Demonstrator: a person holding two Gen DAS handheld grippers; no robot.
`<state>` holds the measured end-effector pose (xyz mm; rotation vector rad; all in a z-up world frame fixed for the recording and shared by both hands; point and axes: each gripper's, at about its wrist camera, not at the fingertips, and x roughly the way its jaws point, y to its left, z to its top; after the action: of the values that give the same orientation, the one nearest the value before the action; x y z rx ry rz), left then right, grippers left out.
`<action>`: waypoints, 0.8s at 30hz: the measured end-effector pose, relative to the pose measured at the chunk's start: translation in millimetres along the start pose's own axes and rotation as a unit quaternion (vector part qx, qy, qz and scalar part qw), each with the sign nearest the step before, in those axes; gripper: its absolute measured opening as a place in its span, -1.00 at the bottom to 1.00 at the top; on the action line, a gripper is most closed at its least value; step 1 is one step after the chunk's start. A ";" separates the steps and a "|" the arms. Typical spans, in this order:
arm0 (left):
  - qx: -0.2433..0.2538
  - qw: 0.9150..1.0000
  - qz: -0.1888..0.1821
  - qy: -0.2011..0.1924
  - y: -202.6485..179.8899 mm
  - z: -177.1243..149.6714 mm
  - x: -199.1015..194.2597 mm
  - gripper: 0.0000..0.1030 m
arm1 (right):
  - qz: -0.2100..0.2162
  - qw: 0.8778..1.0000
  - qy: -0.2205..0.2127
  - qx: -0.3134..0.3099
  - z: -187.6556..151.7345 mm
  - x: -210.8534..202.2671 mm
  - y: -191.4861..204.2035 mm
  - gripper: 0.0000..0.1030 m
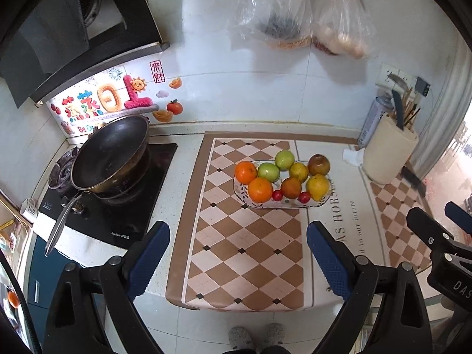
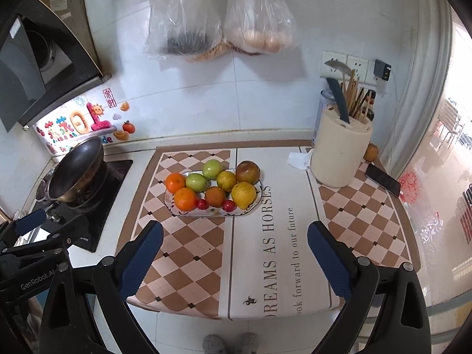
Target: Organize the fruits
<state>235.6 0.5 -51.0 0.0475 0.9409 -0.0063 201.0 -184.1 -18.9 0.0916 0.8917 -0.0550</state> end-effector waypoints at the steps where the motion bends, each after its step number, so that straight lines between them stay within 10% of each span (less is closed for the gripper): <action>1: 0.000 1.000 -0.001 0.002 -0.9 0.9 3.5 0.85 | 0.001 1.000 0.006 0.000 1.6 7.2 -0.9 0.95; 24: -0.005 1.000 0.004 0.014 -9.4 7.3 28.1 0.85 | -0.006 0.999 0.031 -0.004 3.1 38.8 -7.5 0.95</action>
<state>257.8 -8.8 -69.8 0.0418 0.9680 0.0066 227.1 -192.3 -47.6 0.0816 0.9542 -0.0595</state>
